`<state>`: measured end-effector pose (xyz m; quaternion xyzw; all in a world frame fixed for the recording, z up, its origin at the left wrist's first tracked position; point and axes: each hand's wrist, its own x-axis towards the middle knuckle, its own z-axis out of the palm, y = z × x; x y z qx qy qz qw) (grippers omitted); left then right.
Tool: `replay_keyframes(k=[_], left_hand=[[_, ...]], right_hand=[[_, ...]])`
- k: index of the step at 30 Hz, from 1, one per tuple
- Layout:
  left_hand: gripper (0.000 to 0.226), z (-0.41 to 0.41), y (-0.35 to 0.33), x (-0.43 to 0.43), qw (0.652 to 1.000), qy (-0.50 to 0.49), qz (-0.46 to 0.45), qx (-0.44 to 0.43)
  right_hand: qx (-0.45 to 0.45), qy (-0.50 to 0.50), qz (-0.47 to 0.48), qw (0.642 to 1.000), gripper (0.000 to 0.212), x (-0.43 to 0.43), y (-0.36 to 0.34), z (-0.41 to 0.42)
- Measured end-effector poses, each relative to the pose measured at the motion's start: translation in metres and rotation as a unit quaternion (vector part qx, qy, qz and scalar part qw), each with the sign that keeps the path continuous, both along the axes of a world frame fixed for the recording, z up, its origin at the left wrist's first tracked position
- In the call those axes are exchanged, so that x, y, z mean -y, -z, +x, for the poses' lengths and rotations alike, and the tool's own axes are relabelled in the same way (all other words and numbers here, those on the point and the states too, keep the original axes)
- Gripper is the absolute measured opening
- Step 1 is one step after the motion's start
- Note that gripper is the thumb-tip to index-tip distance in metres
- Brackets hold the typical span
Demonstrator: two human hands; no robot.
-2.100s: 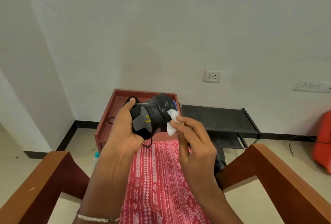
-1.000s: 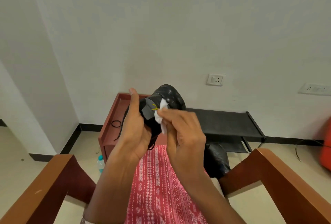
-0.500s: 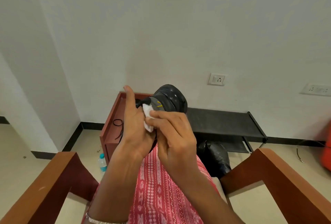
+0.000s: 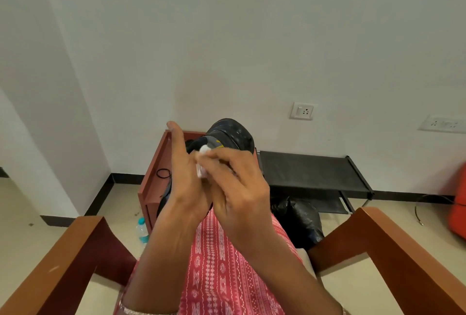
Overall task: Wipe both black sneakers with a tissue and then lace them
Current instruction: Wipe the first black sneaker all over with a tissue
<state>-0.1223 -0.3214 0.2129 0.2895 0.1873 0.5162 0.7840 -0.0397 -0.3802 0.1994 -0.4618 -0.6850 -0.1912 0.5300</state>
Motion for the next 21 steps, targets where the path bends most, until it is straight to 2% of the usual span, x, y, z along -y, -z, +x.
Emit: replay_keyframes(k=[4,9,13,17,21], left_hand=[[0.080,0.007,-0.007,0.010,0.998,-0.027,0.041,-0.043],[0.084,0.004,-0.004,0.007,0.997,-0.043,0.034,-0.048],[0.112,-0.002,-0.009,0.006,0.994,-0.033,0.041,-0.092],[0.109,-0.001,-0.010,0.005,0.997,-0.020,0.037,-0.063],[0.108,-0.002,-0.014,0.007,0.999,-0.025,0.037,-0.023]], right_hand=[[-0.016,0.063,-0.009,0.998,0.028,-0.013,-0.016,-0.004],[0.031,0.023,-0.010,0.999,0.022,-0.009,-0.006,0.005],[0.010,-0.022,-0.025,0.999,0.022,0.002,0.018,0.024],[-0.021,-0.019,-0.044,0.999,0.022,0.000,0.017,0.031],[-0.048,-0.031,-0.023,0.998,0.024,-0.001,0.010,0.023]])
